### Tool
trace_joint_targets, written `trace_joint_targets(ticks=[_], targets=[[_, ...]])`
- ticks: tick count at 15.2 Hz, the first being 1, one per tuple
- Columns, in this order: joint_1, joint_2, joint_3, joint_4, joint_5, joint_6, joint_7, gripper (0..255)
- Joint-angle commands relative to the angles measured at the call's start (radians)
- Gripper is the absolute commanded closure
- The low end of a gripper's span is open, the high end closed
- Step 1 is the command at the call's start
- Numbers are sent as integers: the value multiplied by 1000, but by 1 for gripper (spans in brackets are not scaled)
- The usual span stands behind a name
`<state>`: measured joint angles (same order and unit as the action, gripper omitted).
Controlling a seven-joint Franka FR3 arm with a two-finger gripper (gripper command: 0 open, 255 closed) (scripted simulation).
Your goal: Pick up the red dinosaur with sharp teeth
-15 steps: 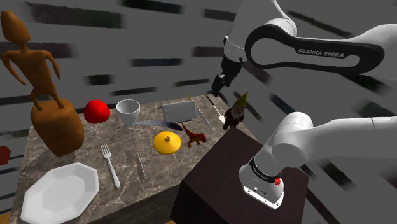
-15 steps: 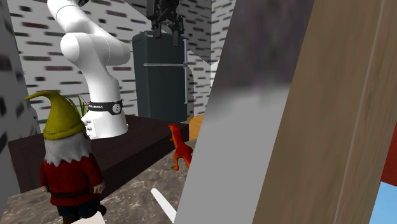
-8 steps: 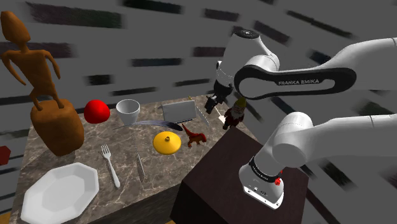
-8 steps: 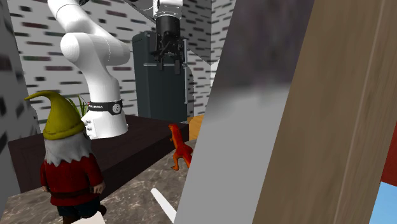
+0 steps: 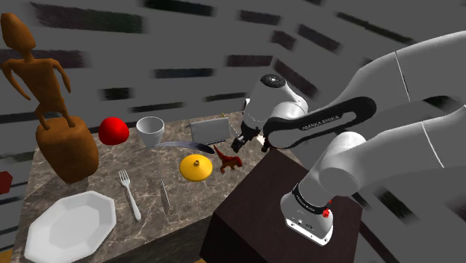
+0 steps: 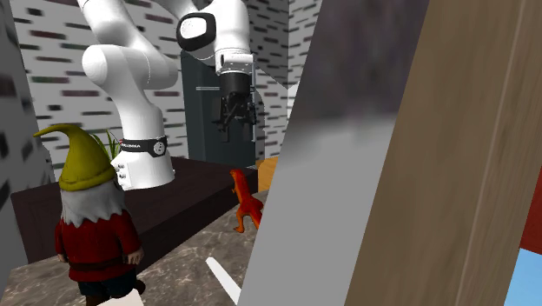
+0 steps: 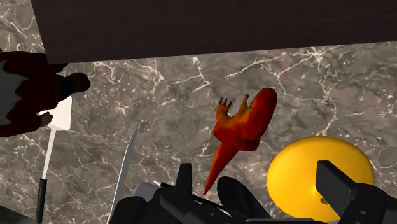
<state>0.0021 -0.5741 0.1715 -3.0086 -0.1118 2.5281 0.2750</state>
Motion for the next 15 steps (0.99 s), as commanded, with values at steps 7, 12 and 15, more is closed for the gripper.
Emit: trace_joint_targets(ticks=[7, 12, 15], targets=[[-234, 337, 193, -24, -225, 381, 223, 0], [-503, 458, 379, 11, -535, 464, 457, 0], [-512, 464, 386, 14, -553, 465, 473, 255]])
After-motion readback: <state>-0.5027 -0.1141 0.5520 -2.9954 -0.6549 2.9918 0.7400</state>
